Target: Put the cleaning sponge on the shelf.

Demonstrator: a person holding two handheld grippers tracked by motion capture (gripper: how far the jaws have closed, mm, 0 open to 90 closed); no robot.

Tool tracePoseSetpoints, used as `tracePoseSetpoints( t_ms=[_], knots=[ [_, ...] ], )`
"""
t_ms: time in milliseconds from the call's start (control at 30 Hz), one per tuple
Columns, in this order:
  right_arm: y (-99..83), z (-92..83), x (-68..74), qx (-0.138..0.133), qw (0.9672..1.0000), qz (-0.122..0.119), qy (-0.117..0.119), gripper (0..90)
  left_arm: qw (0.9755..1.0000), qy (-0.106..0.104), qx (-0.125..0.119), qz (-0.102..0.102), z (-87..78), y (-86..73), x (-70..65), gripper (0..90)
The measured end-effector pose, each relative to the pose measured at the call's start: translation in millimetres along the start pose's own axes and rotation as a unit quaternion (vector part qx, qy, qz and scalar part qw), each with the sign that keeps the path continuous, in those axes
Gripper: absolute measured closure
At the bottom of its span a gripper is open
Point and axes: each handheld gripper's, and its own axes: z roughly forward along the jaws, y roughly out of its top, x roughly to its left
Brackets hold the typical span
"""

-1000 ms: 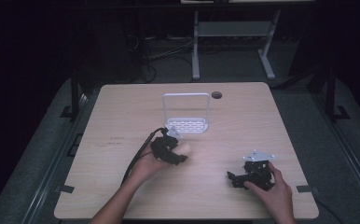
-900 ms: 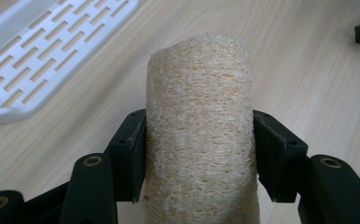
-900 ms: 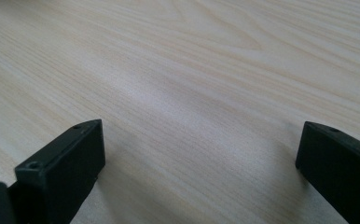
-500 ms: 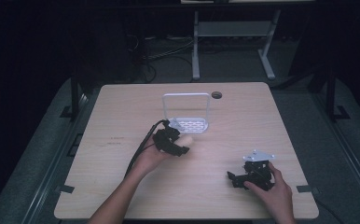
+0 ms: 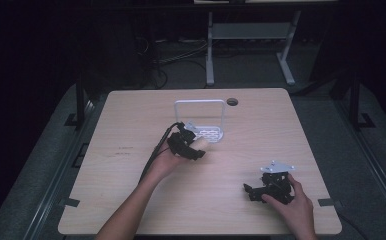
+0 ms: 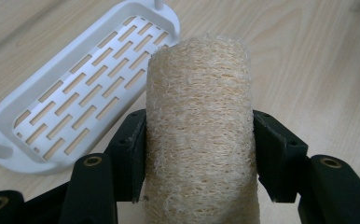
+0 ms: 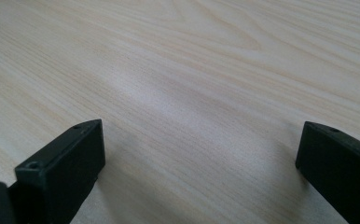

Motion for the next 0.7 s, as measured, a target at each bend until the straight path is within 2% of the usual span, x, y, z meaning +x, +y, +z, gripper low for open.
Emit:
tracePoseSetpoints(
  t_ms=[367, 700],
  knots=[
    [0.0, 0.0, 0.0, 0.0, 1.0, 0.0, 0.0, 0.9, 0.9999, 0.01, 0.0, -0.005, 7.0, 10.8, 9.6, 41.7],
    [0.0, 0.0, 0.2, 0.0, 1.0, 0.001, 0.001, 0.9, 0.9997, 0.022, -0.012, -0.007, 14.3, 24.2, 17.8, 41.7]
  ],
)
